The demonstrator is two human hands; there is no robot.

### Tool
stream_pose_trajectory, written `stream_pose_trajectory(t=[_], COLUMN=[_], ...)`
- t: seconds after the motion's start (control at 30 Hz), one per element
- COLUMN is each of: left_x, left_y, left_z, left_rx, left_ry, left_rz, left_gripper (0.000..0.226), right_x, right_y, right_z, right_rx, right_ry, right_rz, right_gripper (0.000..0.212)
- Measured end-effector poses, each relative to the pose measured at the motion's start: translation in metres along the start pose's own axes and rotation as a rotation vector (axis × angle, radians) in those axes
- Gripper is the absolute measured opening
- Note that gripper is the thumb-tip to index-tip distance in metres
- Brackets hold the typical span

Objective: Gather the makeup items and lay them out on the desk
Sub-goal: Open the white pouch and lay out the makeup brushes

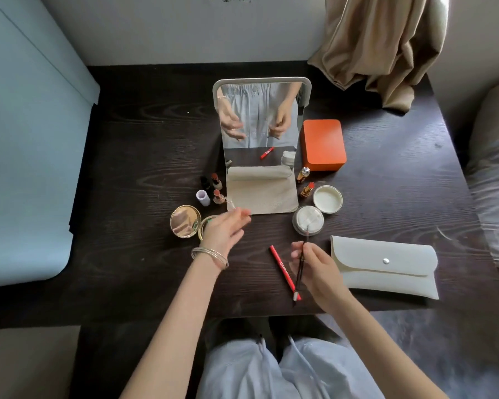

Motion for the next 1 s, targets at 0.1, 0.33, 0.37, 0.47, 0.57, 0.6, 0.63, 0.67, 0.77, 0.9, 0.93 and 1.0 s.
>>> stream_pose_trajectory(t=[0.1,0.33,0.37,0.47,0.57,0.6,0.63,0.67,0.77,0.9,0.93,1.0], left_x=[-0.030,-0.089,-0.094,-0.105,-0.113,-0.115,-0.117,-0.119,-0.127,-0.137,-0.139,-0.138], left_y=[-0.031,-0.079,-0.082,-0.086,-0.089,-0.090,-0.091,-0.093,-0.100,-0.107,-0.107,-0.107], left_z=[-0.003,0.007,0.008,0.013,0.015,0.016,0.017,0.018,0.021,0.025,0.025,0.026], left_rx=[0.108,0.261,0.272,0.286,0.281,0.277,0.273,0.266,0.227,0.184,0.171,0.143], left_ry=[-0.135,-0.194,-0.186,-0.155,-0.147,-0.145,-0.140,-0.130,-0.078,-0.040,-0.037,-0.022], left_rz=[0.220,0.262,0.263,0.278,0.293,0.302,0.311,0.321,0.323,0.321,0.335,0.373], left_gripper=[0.026,0.036,0.036,0.035,0.034,0.034,0.033,0.032,0.032,0.032,0.031,0.029], right_x=[0.022,0.054,0.056,0.065,0.086,0.095,0.105,0.113,0.122,0.110,0.107,0.102], right_y=[0.000,0.005,0.007,0.008,0.002,-0.002,-0.007,-0.012,-0.022,-0.019,-0.017,-0.015], right_z=[0.020,0.046,0.047,0.048,0.049,0.049,0.050,0.051,0.057,0.072,0.075,0.080], right_rx=[-0.041,-0.034,-0.040,-0.035,-0.012,-0.006,-0.002,-0.003,-0.040,-0.001,0.019,0.053], right_ry=[0.140,0.245,0.246,0.264,0.317,0.352,0.388,0.411,0.368,0.356,0.375,0.418], right_rz=[0.233,0.167,0.170,0.150,0.123,0.130,0.144,0.149,-0.027,-0.297,-0.338,-0.406], right_gripper=[0.027,0.028,0.028,0.028,0.026,0.026,0.027,0.029,0.030,0.024,0.024,0.024])
Point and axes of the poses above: each hand's wrist, its own z-axis towards the middle knuckle, its own x-axis out of the back of the hand, y = z × x, the point moved 2 cm from there along z, towards the middle knuckle, and after that the axes turned 8 degrees about x, right-handed, at the moved point
